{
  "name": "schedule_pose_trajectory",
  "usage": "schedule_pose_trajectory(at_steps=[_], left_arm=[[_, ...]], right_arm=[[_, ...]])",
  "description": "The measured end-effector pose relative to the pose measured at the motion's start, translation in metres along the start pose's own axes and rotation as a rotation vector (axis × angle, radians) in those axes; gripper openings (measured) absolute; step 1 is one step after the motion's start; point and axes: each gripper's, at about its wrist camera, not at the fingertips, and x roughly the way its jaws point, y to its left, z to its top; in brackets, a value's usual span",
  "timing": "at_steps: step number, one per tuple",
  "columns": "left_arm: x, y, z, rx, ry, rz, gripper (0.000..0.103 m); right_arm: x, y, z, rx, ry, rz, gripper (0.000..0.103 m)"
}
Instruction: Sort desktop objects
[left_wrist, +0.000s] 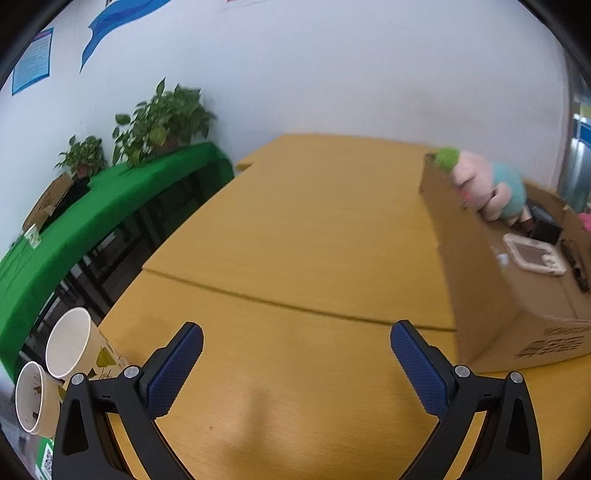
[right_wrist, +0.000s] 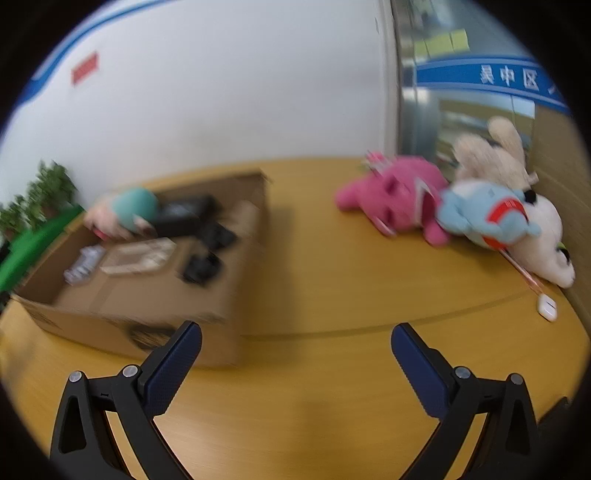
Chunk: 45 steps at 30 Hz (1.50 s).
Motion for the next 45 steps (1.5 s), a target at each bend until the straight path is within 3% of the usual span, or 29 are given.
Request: schedule_pose_trajectory(at_steps=[5, 9, 13, 27, 45], left_arm=[[0.042, 0.017, -0.014, -0.053, 0.105, 0.012, 0.103], [0.061, 0.020, -0.017, -0.028, 0.158, 0.018, 0.103], [0.065, 0.025, -0.011, -0.064, 0.176, 0.007, 0.103], [0.083, 0.038, 0.010, -0.099, 0.191, -0.004, 0.103], [0.083, 0.038, 0.009, -0.104, 0.190, -0.001, 0.103]], right_arm=[[0.038, -0.054, -0.028, 0.131, 0.151, -0.051, 0.103], [0.061, -0.070, -0.042, 0.103, 0.229, -0.207, 0.102], [0.066, -0.087, -0.046, 0.196, 0.226, -0.209, 0.103], [0.093, -0.126, -0.015, 0.221, 0.242, -0.233, 0.103], [0.098, -0.130, -0.008, 0.214, 0.244, -0.222, 0.103]])
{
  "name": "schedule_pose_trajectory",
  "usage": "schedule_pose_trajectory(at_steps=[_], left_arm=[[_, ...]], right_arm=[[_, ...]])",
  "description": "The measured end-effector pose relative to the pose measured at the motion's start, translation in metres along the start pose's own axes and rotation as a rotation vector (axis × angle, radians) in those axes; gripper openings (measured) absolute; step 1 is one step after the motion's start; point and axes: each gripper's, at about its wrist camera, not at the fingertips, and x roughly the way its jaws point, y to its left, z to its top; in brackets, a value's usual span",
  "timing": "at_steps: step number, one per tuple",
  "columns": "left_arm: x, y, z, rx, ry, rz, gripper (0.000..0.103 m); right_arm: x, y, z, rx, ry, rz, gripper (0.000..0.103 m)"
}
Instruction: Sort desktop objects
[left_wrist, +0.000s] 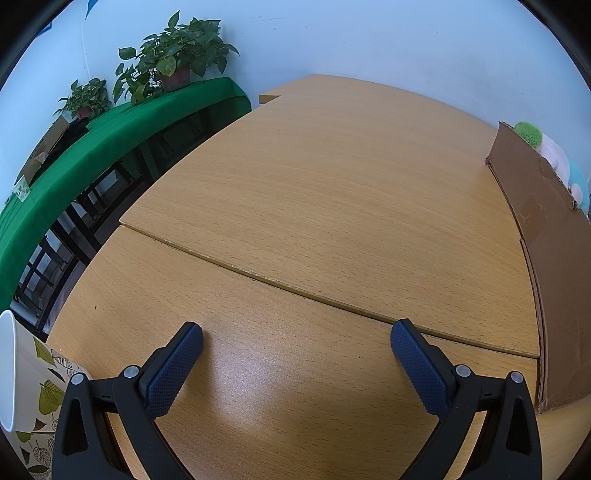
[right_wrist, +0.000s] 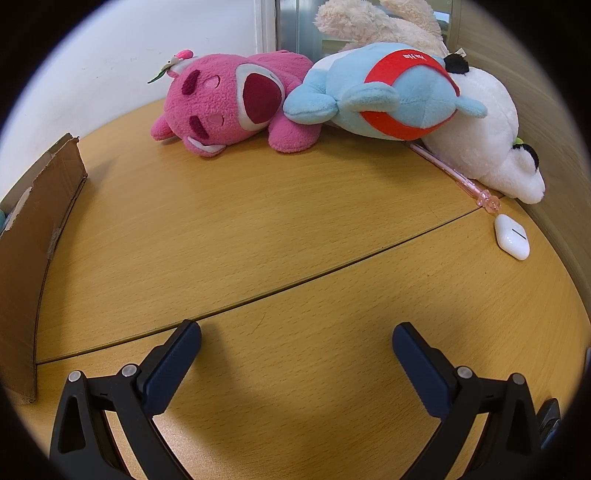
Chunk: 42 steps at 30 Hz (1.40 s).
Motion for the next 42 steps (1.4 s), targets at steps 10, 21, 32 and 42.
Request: schedule_pose_trajectory(at_steps=[10, 21, 32, 42], left_arm=[[-0.006, -0.012, -0.009, 0.057, -0.002, -0.039, 0.103], [-0.004, -0.026, -0.007, 0.058, -0.001, -0.039, 0.103], [-0.004, -0.026, -0.009, 0.055, -0.002, -0.039, 0.103], [-0.004, -0.026, -0.009, 0.054, -0.003, -0.039, 0.103]], right_arm=[[0.000, 0.000, -0.001, -0.001, -0.001, 0.003, 0.103], [0.000, 0.000, -0.001, -0.003, -0.002, 0.005, 0.103], [0.001, -0.001, -0.002, -0.005, -0.002, 0.007, 0.103], [0.001, -0.001, -0.003, -0.007, -0.003, 0.009, 0.103]])
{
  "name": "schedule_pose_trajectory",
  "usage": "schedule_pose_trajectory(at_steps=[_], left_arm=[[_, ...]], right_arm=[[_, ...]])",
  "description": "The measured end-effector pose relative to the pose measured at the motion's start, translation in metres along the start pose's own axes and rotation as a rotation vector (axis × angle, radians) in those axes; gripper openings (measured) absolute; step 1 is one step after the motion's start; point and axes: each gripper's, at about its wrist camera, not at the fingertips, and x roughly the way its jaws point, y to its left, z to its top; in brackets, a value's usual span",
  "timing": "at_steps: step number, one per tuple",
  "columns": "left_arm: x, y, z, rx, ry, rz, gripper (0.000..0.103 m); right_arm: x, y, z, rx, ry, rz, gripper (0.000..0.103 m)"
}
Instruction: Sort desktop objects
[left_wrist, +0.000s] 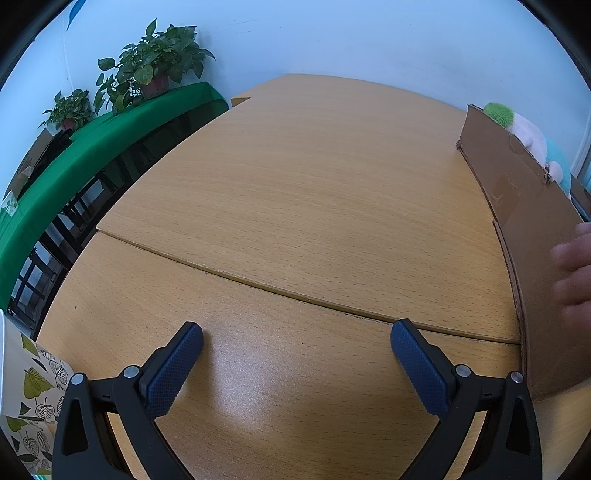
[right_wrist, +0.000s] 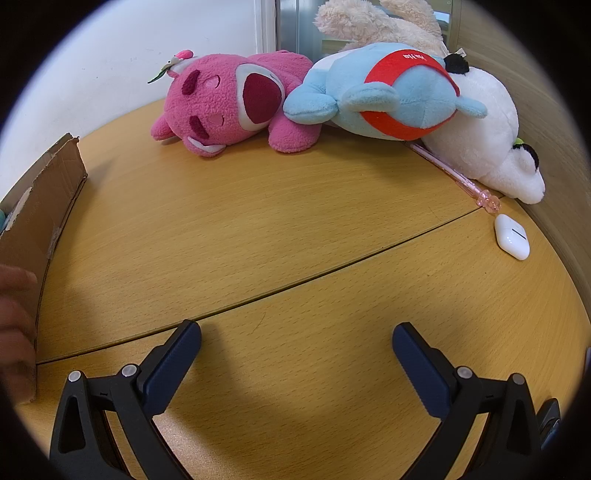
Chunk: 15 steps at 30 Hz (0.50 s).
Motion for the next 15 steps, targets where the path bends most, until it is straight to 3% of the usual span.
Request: schedule_pose_trajectory(at_steps=[15], left_arm=[[-0.0002, -0.0002, 0.0000, -0.001, 0.000, 0.000, 0.103]], right_arm=[[0.0002, 0.0000, -0.0002, -0.005, 0.000, 0.005, 0.103]])
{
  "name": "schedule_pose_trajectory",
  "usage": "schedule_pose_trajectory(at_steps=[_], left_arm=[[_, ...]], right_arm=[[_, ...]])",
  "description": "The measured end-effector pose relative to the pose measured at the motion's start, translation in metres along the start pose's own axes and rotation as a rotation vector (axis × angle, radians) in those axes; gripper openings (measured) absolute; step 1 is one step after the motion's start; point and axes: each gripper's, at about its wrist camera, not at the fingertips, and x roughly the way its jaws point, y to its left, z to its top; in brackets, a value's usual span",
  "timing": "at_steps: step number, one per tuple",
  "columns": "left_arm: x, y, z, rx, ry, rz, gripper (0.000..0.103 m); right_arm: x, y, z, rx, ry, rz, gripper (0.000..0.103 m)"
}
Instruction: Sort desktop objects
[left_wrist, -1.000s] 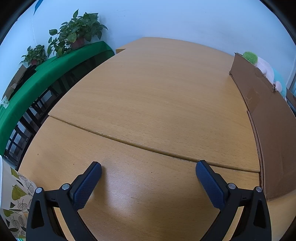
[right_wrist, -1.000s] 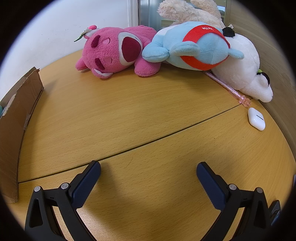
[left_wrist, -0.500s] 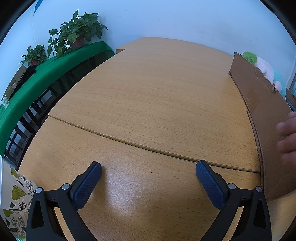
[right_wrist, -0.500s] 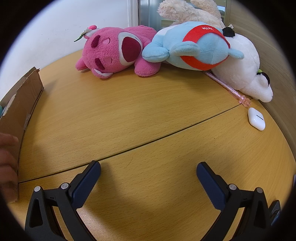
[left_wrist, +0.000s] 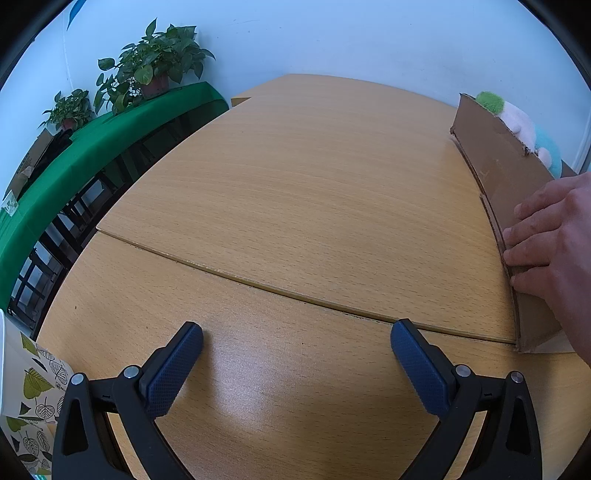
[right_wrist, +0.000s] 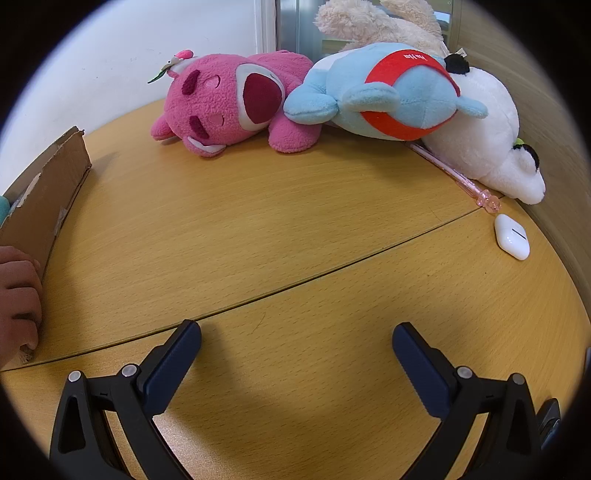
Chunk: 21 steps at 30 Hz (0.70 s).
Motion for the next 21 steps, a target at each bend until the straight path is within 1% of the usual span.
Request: schedule_pose_trajectory(at_steps=[21], left_arm=[[-0.0015, 0.0001, -0.0004, -0.003, 0.001, 0.001, 0.103]], right_arm=[[-0.0006, -0.0001, 0.0007, -0.005, 0.000, 0.004, 0.103]])
